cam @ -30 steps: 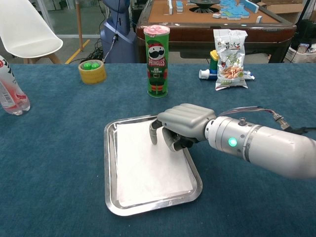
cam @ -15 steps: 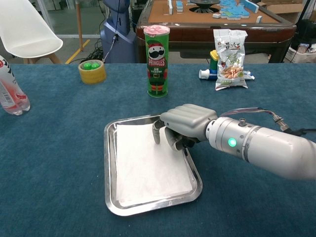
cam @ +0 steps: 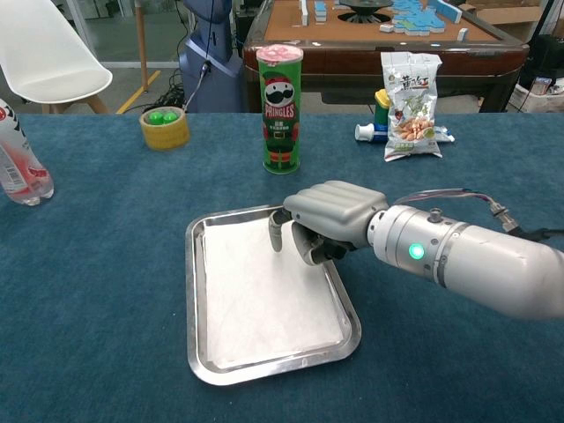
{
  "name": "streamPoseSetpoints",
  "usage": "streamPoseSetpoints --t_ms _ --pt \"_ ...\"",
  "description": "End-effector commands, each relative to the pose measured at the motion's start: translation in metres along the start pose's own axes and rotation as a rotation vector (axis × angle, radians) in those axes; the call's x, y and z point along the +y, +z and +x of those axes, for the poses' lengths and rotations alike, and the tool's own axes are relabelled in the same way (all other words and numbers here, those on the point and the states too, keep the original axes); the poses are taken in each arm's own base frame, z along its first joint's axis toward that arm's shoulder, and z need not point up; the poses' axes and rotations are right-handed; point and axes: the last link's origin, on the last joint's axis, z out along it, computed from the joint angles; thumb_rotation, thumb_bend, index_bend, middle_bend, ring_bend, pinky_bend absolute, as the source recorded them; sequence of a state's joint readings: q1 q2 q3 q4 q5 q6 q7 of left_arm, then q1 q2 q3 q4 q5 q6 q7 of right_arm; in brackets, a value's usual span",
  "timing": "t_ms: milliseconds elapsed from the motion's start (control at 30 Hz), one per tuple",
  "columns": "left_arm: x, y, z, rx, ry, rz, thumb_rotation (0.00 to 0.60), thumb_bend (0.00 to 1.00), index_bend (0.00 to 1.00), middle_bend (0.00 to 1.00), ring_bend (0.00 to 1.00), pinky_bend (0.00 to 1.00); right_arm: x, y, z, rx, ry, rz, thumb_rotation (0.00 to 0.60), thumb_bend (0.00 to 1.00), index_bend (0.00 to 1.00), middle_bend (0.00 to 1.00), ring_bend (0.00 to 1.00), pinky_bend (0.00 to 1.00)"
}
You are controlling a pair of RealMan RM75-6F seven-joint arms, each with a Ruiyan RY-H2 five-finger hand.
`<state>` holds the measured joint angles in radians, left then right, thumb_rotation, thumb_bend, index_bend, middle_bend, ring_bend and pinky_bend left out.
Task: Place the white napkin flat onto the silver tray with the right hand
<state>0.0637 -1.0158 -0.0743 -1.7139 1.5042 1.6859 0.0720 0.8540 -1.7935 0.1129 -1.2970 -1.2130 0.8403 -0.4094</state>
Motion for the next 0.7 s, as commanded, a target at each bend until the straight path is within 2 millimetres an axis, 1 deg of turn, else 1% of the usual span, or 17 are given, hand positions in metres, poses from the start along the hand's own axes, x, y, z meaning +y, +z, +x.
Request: streamPoseSetpoints --t_ms 33,200,267,300,333,367,400,433,467,533,600,633,700 --pt "0.0 0.0 0.0 -0.001 0.0 0.0 0.6 0.21 0.44 0.49 0.38 0.54 0.003 -0.004 0.006 0.02 -0.004 -0.003 0.6 1.0 0.38 1.0 1.0 1.0" --pt "0.0 0.0 -0.002 -0.007 0.001 -0.001 0.6 0.21 0.44 0.49 0.38 0.54 0.016 -0.018 0.018 0.058 -0.036 -0.026 0.6 1.0 0.38 1.0 1.0 1.0" --pt "0.001 0.0 -0.003 -0.012 0.003 -0.002 0.6 0.21 0.44 0.49 0.38 0.54 0.021 -0.025 0.023 0.079 -0.046 -0.038 0.6 0.96 0.38 1.0 1.0 1.0" --pt "0.001 0.0 -0.004 -0.015 0.003 -0.003 0.6 0.21 0.44 0.49 0.38 0.54 0.024 -0.028 0.025 0.09 -0.05 -0.042 0.6 0.91 0.38 1.0 0.98 1.0" --pt "0.001 0.001 -0.005 -0.018 0.004 -0.003 0.6 0.21 0.44 0.49 0.38 0.54 0.027 -0.032 0.027 0.098 -0.054 -0.046 0.6 0.84 0.38 1.0 0.95 1.0" --pt "0.001 0.001 -0.005 -0.021 0.006 -0.004 0.6 0.21 0.44 0.49 0.38 0.54 0.03 -0.035 0.029 0.104 -0.059 -0.052 0.6 0.8 0.38 1.0 0.93 1.0" --pt "0.001 0.001 -0.006 -0.024 0.007 -0.004 0.6 0.21 0.44 0.49 0.38 0.54 0.035 -0.039 0.031 0.112 -0.063 -0.062 0.6 0.75 0.38 0.99 0.9 1.0" --pt "0.002 0.001 -0.007 -0.028 0.009 -0.004 0.6 0.21 0.44 0.49 0.38 0.54 0.039 -0.042 0.033 0.117 -0.067 -0.069 0.6 0.67 0.38 0.97 0.86 1.0" --pt "0.002 0.001 -0.008 -0.032 0.01 -0.005 0.6 0.21 0.44 0.49 0.38 0.54 0.044 -0.047 0.036 0.121 -0.074 -0.081 0.6 0.63 0.38 0.94 0.83 1.0" --pt "0.002 0.002 -0.01 -0.036 0.013 -0.005 0.6 0.21 0.44 0.49 0.38 0.54 0.052 -0.056 0.04 0.121 -0.089 -0.104 0.6 0.51 0.38 0.84 0.76 1.0" --pt "0.002 0.002 -0.011 -0.038 0.015 -0.004 0.6 0.21 0.44 0.49 0.38 0.54 0.062 -0.068 0.045 0.112 -0.107 -0.139 0.6 0.42 0.38 0.75 0.69 0.99" --pt "0.002 0.002 -0.011 -0.039 0.015 -0.003 0.6 0.21 0.44 0.49 0.38 0.54 0.067 -0.074 0.047 0.105 -0.117 -0.157 0.6 0.39 0.38 0.71 0.66 0.97" --pt "0.002 0.002 -0.012 -0.041 0.017 -0.002 0.6 0.21 0.44 0.49 0.38 0.54 0.077 -0.09 0.052 0.078 -0.141 -0.201 0.6 0.33 0.38 0.63 0.59 0.89"
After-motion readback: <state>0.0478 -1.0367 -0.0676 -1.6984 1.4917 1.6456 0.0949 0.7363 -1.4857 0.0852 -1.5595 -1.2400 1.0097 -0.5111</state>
